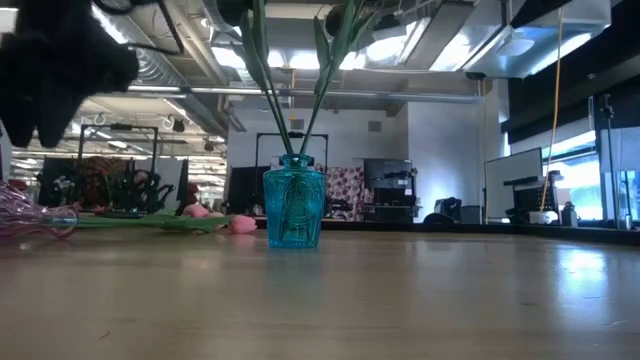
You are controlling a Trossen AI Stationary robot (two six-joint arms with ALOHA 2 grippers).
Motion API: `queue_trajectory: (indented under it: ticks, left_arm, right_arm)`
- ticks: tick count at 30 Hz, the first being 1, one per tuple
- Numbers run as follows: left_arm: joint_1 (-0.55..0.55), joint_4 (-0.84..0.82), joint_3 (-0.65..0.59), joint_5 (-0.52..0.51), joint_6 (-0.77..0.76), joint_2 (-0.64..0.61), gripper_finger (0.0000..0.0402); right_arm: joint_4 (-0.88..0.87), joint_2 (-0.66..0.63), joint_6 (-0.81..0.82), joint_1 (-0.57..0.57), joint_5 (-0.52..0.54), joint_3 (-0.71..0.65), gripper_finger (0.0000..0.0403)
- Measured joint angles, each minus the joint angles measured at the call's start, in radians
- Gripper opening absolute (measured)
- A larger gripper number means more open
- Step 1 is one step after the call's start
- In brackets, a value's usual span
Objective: Sort flowers into vase by color
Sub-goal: Adjust the pink vase
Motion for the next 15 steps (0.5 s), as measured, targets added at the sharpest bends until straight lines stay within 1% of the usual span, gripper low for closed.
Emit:
queue_trajectory:
  ticks: [3, 6, 9, 15]
  left_arm:
    - [0.055, 0.002, -0.002, 0.011, 0.049, 0.045, 0.0214]
    - [0.123, 0.009, -0.025, 0.016, 0.092, 0.091, 0.0228]
    - [0.196, 0.05, -0.043, 0.053, 0.164, 0.121, 0.0231]
    - [0.269, 0.043, -0.045, 0.054, 0.245, 0.156, 0.0231]
  right_arm:
    - [0.001, -0.029, 0.003, 0.0, 0.0, -0.031, 0.0363]
    - [0.002, -0.05, 0.02, 0.0, -0.001, -0.072, 0.0363]
    - [0.001, -0.065, 0.045, 0.0, -0.001, -0.107, 0.0363]
    - [0.001, -0.078, 0.081, 0.0, -0.028, -0.134, 0.0363]
